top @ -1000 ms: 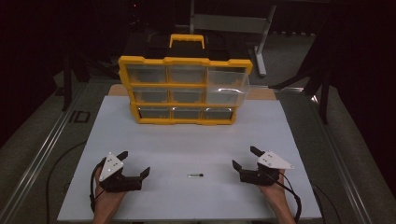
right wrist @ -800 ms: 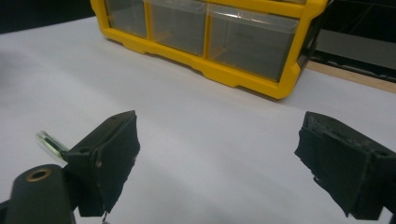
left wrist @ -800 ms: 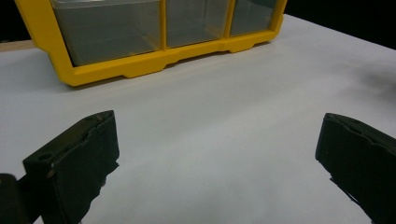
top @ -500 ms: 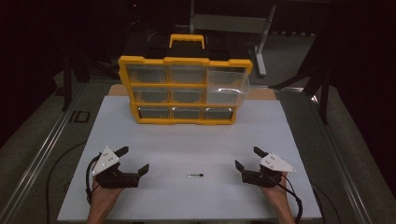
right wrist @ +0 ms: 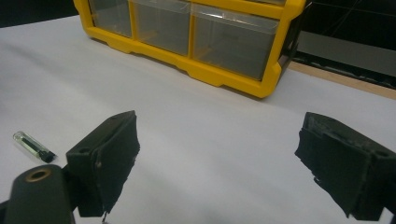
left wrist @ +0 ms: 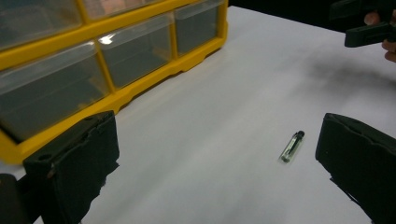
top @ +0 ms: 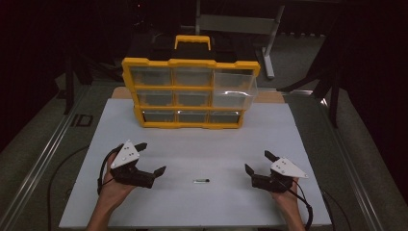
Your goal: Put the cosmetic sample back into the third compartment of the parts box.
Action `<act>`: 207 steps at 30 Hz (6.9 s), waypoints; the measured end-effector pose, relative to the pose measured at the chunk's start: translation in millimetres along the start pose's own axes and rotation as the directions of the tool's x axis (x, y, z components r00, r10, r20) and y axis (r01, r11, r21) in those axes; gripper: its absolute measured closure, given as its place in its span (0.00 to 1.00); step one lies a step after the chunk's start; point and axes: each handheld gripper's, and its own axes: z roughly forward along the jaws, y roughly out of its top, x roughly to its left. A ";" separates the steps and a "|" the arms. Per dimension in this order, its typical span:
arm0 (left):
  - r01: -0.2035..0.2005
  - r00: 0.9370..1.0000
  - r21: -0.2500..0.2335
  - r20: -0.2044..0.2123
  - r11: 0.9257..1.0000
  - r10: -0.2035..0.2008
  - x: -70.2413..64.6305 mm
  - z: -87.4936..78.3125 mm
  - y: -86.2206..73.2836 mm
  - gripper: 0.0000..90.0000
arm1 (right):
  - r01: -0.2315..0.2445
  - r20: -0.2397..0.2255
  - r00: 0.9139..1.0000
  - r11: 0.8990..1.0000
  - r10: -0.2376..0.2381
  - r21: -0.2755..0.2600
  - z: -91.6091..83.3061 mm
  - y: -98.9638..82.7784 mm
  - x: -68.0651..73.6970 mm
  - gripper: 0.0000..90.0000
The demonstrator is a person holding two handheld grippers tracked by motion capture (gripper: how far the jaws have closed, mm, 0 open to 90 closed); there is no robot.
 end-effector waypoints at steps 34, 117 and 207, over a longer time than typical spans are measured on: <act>-0.180 0.979 0.262 0.138 0.948 0.148 -11.2 68.8 45.3 0.00 | -0.001 0.010 1.000 1.000 0.001 -0.017 -3.5 1.9 -2.5 0.13; -0.382 0.885 0.455 0.430 0.805 0.177 -52.8 157.1 24.7 0.40 | -0.021 0.042 0.999 1.000 0.021 -0.005 -7.1 2.6 -10.4 0.12; -0.304 0.933 0.424 0.312 0.853 0.178 -13.7 112.1 70.1 0.91 | -0.016 0.050 0.999 0.999 0.018 -0.032 -13.4 2.6 -11.2 0.12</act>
